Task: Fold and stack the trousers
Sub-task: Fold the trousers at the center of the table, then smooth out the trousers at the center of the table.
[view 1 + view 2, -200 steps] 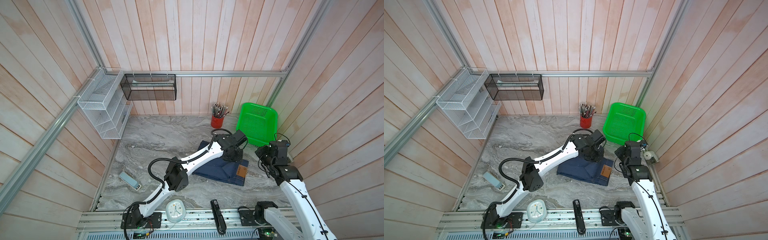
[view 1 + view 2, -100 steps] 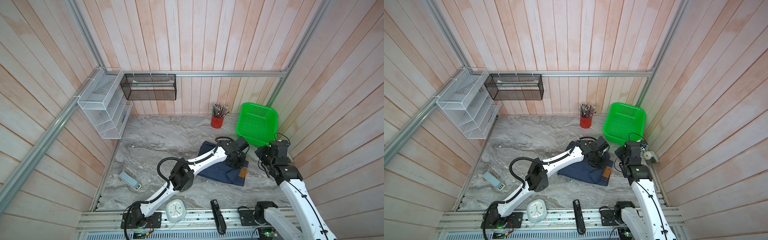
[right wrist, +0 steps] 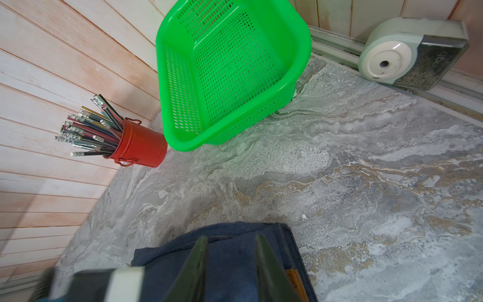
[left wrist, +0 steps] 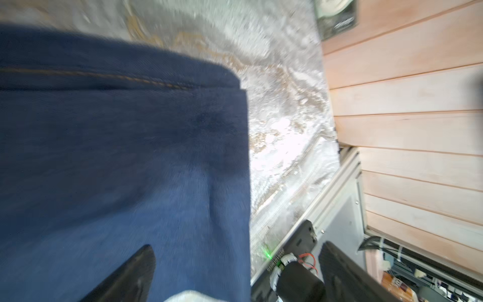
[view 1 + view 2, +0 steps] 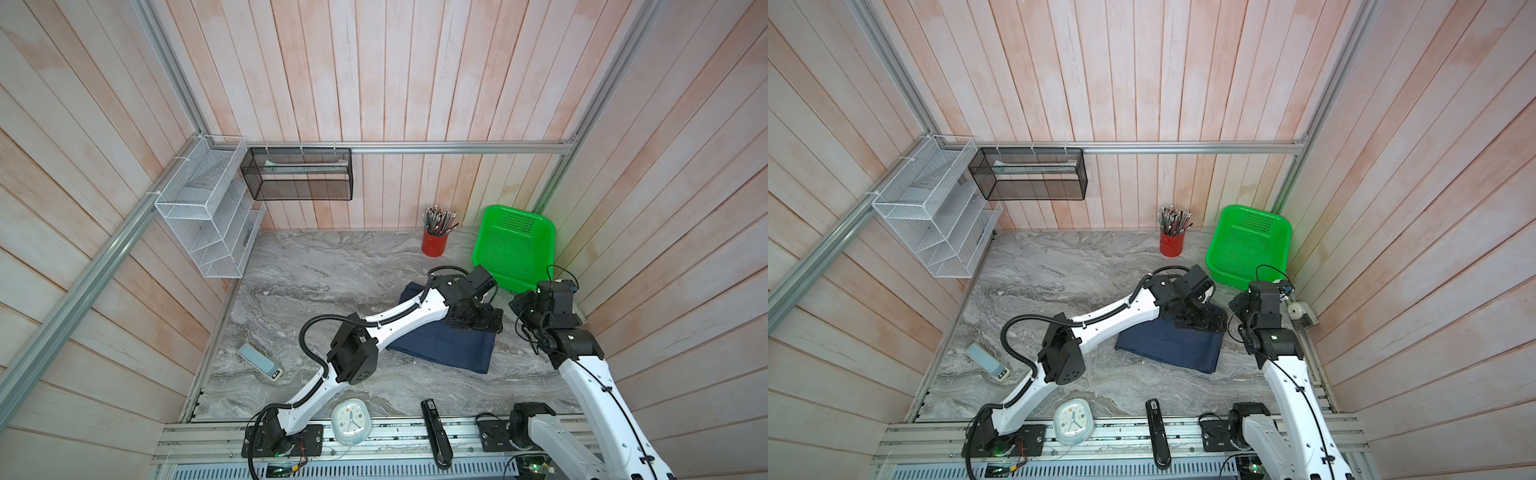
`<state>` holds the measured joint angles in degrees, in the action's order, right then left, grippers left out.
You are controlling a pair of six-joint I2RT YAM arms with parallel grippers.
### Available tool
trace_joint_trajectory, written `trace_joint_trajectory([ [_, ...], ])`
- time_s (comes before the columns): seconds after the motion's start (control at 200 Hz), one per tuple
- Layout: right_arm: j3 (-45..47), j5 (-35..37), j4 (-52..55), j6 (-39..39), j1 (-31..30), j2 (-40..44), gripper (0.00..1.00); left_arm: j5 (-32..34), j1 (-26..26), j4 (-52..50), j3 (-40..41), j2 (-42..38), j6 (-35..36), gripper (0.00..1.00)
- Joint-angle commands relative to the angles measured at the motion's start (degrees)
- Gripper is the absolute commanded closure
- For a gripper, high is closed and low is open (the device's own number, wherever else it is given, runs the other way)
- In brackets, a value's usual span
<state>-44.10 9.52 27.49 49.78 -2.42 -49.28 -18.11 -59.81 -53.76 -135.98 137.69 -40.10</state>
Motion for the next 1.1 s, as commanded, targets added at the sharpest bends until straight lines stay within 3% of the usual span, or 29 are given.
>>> trace_joint_trajectory([
  [0.0, -0.2, -0.3, 1.2, -1.3, 0.5, -0.5, 0.66, 5.3, 3.4, 5.0, 7.2, -11.9, 1.9, 0.0],
  [0.215, 2.6, -8.8, 0.4, -2.4, -0.3, -2.8, 0.61, 8.7, 13.9, 9.5, 30.8, -26.7, 5.0, 0.0],
  [0.365, 5.7, -11.1, -2.6, -1.5, -8.3, -7.7, 0.81, 2.8, 19.6, 16.2, 44.6, -29.8, 7.9, 0.0],
  [0.525, 10.6, -15.5, -7.5, 0.8, -10.4, -13.7, 0.94, -5.0, 22.2, 22.8, 51.4, -28.4, 9.5, 0.0],
  [0.665, 14.3, -13.6, -7.6, -0.7, -5.5, -16.7, 0.95, -5.4, 24.1, 21.8, 52.9, -25.4, 10.9, 0.0],
  [0.825, 15.1, -8.2, -3.8, -3.6, 0.9, -17.6, 0.8, -5.5, 26.0, 19.6, 54.3, -23.1, 12.9, 0.0],
  [1.095, 11.7, -15.4, -0.2, -5.9, 1.2, -12.4, 0.49, -13.3, 26.2, 20.9, 55.9, -22.5, 15.4, 0.0],
])
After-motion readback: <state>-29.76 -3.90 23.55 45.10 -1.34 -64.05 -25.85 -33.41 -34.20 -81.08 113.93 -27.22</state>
